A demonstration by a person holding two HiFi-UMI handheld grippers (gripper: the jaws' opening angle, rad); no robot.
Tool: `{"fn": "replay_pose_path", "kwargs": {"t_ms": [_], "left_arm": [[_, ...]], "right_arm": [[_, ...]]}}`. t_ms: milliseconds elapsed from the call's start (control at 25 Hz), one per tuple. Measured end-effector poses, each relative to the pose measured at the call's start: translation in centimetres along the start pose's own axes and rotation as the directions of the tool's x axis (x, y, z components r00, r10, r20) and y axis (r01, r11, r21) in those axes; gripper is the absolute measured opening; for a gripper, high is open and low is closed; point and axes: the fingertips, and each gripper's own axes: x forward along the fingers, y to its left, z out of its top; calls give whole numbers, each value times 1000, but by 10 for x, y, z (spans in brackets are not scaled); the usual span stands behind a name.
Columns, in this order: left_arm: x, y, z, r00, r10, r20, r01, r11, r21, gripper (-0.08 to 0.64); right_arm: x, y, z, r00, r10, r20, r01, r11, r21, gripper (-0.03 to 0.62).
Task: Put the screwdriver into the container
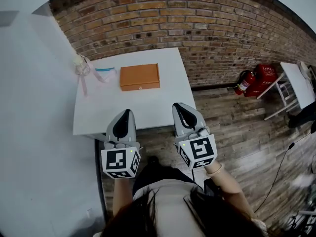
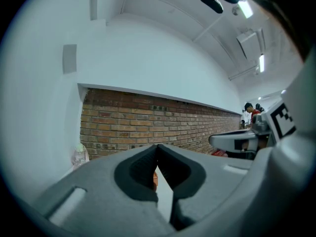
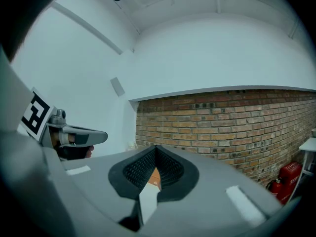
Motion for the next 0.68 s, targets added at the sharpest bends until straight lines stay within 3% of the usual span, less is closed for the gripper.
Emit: {"fn": "replay_pose_path", "kwargs": {"t_ms": [680], "left_arm": [[21, 18, 5, 999, -49, -2, 49, 999, -17, 0]], "right_arm": [[30, 1, -2, 1000, -8, -15, 8, 1000, 0, 6]]}}
